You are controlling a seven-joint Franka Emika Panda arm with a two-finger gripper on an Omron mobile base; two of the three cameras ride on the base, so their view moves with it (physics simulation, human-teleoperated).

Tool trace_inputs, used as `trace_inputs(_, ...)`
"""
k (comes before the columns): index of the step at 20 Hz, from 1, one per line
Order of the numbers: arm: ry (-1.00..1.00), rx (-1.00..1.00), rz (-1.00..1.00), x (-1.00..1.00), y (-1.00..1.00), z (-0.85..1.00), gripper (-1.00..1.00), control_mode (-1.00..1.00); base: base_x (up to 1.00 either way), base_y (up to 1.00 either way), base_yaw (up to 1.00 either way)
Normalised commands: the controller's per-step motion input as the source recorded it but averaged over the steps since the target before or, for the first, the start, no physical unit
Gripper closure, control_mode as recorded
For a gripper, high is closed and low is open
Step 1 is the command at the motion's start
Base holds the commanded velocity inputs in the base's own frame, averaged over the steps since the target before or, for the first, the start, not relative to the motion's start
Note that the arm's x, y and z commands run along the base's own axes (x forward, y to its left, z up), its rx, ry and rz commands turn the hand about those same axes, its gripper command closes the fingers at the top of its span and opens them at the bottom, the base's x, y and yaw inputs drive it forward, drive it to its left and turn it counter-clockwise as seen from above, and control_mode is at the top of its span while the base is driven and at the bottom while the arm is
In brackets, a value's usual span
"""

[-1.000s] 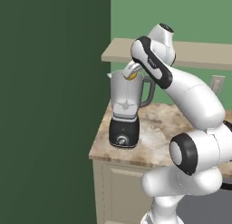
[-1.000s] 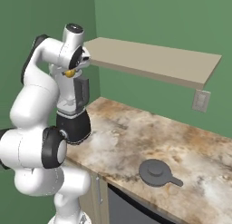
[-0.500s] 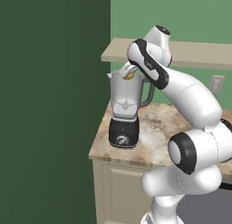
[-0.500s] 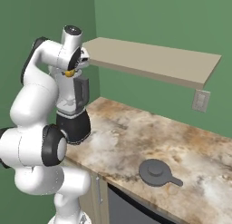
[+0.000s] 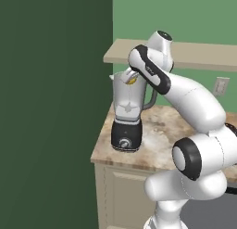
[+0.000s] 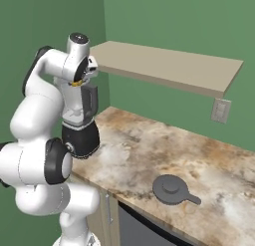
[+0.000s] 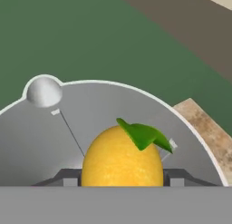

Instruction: Grab the onion and lemon from the fridge, place them in the blender, close the lid, and turn on the blender to create a marinade.

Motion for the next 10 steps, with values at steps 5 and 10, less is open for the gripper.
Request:
trace_inputs(5, 0.00, -0.01, 0.00, 0.00, 0.01, -0.09, -1.00, -1.00, 0.00, 0.00, 0.00)
trace_inputs(10, 0.00, 0.00, 0.00, 0.00, 0.00, 0.05, -1.00, -1.00, 0.00, 0.00, 0.00)
